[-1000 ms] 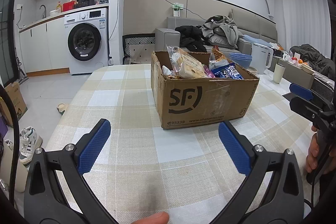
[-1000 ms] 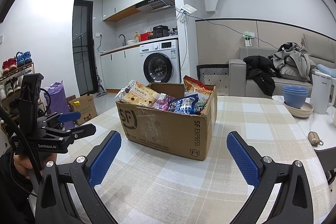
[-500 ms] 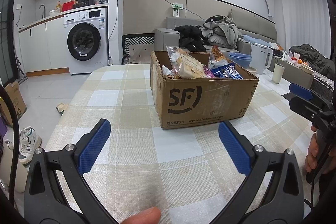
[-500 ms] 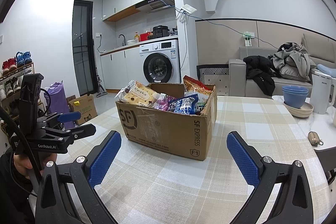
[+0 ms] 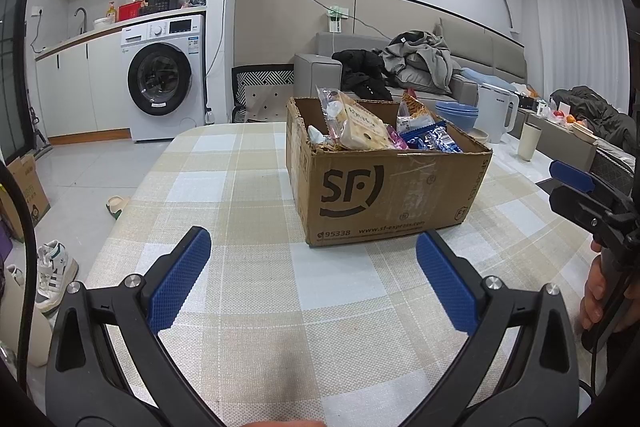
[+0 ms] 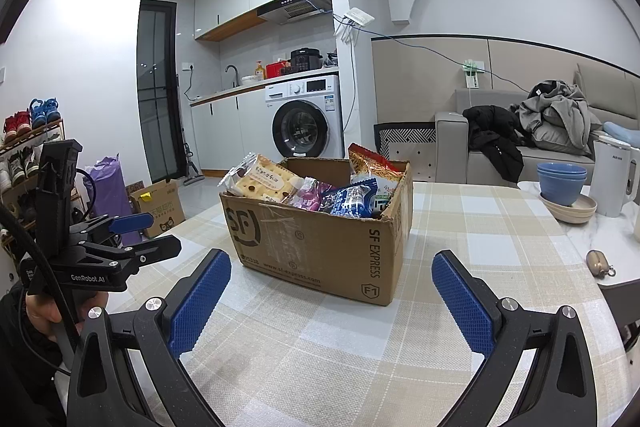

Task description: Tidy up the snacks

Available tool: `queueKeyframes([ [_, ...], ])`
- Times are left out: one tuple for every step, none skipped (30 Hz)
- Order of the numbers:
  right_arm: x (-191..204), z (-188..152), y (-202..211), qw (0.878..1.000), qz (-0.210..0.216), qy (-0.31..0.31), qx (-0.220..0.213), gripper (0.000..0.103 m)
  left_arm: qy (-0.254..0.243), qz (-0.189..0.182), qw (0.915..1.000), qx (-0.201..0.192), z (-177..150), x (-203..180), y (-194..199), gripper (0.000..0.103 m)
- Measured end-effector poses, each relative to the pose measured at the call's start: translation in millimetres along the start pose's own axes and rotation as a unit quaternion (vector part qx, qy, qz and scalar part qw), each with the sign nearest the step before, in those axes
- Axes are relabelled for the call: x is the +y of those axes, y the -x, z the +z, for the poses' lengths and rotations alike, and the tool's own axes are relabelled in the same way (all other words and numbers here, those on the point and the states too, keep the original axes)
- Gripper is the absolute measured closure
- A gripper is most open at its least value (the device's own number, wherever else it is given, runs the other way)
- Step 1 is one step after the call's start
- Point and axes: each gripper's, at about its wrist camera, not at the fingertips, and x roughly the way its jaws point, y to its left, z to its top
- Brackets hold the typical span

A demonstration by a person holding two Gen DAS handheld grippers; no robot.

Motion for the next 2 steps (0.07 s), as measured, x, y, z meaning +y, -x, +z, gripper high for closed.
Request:
queueKeyframes([
  [0.0, 0.0, 0.0, 1.0, 0.0, 0.0, 0.0, 0.001, -0.001, 0.001, 1.0, 0.001, -0.2, 0.4, 0.3, 0.0],
  [0.0, 0.1, 0.2, 1.0, 0.0, 0.0, 0.0, 0.001, -0.001, 0.0, 1.0, 0.001, -0.3, 0.5, 0.4, 0.0],
])
